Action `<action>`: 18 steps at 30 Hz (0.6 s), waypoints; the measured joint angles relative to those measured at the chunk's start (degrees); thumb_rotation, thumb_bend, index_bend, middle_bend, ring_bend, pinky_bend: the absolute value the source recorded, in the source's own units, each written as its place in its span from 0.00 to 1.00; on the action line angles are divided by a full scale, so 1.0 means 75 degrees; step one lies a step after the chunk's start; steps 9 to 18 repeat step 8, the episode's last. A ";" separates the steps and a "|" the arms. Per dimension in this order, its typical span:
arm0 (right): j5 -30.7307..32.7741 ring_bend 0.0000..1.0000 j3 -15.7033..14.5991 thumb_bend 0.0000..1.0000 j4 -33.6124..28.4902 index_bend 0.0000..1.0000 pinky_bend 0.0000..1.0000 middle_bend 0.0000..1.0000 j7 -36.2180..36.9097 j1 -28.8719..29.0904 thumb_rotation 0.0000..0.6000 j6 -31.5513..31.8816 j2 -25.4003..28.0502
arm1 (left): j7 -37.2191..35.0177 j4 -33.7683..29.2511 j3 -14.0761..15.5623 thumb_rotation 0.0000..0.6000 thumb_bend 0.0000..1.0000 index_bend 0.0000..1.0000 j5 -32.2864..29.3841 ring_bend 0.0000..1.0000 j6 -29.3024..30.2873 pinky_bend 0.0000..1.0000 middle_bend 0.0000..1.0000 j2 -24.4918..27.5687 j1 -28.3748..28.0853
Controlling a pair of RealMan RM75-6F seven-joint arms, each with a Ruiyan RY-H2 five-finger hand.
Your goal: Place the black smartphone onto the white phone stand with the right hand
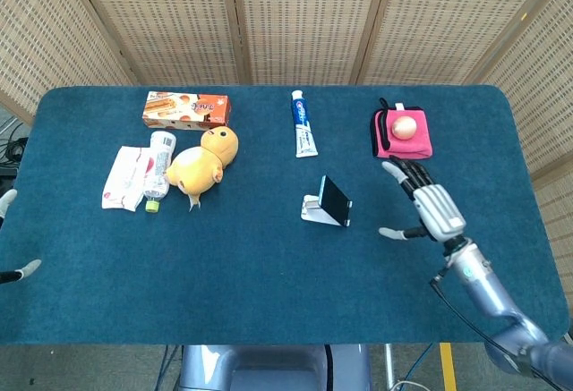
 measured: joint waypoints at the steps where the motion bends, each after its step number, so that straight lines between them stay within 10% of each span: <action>1: 0.0010 0.00 -0.0076 0.00 -0.0169 0.00 0.00 0.00 -0.0252 -0.0190 1.00 0.0140 0.0214 | 0.0011 0.0008 0.0018 1.00 0.00 0.00 0.0103 0.00 0.0098 0.00 0.00 -0.0023 0.0038; 8: 0.0149 0.00 -0.0492 0.00 -0.0752 0.00 0.00 0.00 -0.1769 -0.1617 1.00 0.1549 0.0857 | -0.0128 0.0147 0.0176 1.00 0.00 0.00 0.0752 0.00 0.0751 0.00 0.00 -0.0137 0.0364; 18: 0.0149 0.00 -0.0492 0.00 -0.0752 0.00 0.00 0.00 -0.1769 -0.1617 1.00 0.1549 0.0857 | -0.0128 0.0147 0.0176 1.00 0.00 0.00 0.0752 0.00 0.0751 0.00 0.00 -0.0137 0.0364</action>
